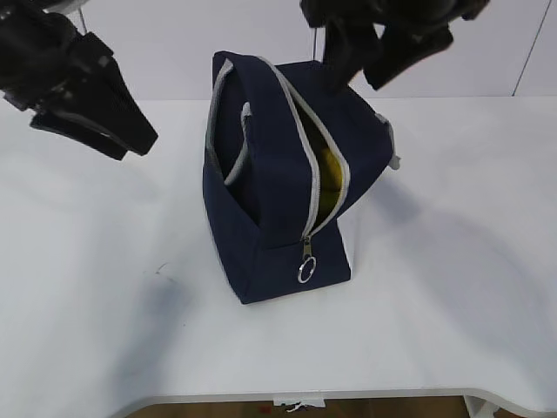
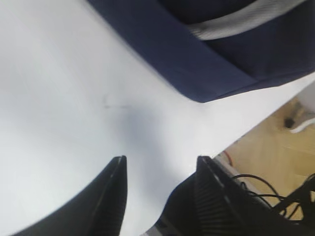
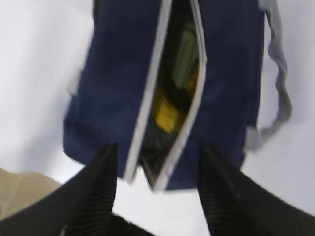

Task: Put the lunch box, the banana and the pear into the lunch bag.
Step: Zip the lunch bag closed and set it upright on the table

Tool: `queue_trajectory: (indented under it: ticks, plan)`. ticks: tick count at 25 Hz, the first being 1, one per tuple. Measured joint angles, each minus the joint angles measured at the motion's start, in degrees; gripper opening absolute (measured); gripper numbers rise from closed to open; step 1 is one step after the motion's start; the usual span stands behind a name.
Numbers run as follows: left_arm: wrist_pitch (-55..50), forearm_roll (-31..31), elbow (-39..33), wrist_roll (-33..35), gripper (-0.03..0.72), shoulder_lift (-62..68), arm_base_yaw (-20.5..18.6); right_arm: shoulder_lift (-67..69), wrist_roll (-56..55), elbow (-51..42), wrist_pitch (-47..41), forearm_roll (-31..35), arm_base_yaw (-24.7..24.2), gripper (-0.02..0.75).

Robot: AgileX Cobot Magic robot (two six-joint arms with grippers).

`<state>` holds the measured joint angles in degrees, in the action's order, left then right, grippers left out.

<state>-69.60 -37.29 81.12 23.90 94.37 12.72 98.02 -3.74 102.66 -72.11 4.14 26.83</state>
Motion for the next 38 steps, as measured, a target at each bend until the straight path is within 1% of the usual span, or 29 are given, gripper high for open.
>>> queue_trajectory:
  ticks: [2,4,7,11,14,18,21,27,29,35,38]
  plan:
    - [-0.1,4.1,0.1,-2.2,0.345,-1.0,0.0,-3.1,0.0,-5.0,0.5,-0.1,0.0,0.401]
    - [-0.2,8.5,0.1,-4.7,0.345,-1.8,0.0,-7.3,0.0,-10.8,3.6,-0.2,0.0,0.401]
    - [-0.3,12.4,0.1,-6.8,0.345,-2.7,0.0,-14.3,0.1,-20.4,12.7,-0.2,0.0,0.401]
    - [-0.5,13.2,0.1,-7.7,0.345,-3.1,0.0,-24.2,0.1,-35.5,27.2,-0.2,0.0,0.396]
    - [-0.5,13.2,0.1,-8.4,0.345,-3.2,0.0,-29.9,0.2,-47.0,40.2,-0.2,0.0,0.393]
    - [-0.5,13.2,0.1,-8.8,0.338,-3.2,0.0,-32.7,0.3,-58.8,53.9,-0.2,0.0,0.391]
    - [-0.5,13.2,0.1,-8.8,0.333,-3.2,0.0,-32.7,0.3,-62.7,59.6,-0.2,0.0,0.391]
    - [-0.5,13.2,0.1,-8.9,0.330,-3.2,0.0,-28.7,0.3,-63.5,64.6,-0.2,0.0,0.391]
    - [-0.5,13.1,0.1,-8.9,0.330,-3.2,0.0,-26.5,0.3,-65.0,69.3,-0.7,0.1,0.391]
    - [-0.5,12.9,0.1,-8.9,0.328,-3.2,0.0,-24.5,0.3,-75.7,97.4,-7.9,0.1,0.389]
    - [-0.5,12.8,0.1,-8.9,0.323,-3.2,0.0,-23.5,0.3,-80.6,107.2,-12.2,0.1,0.389]
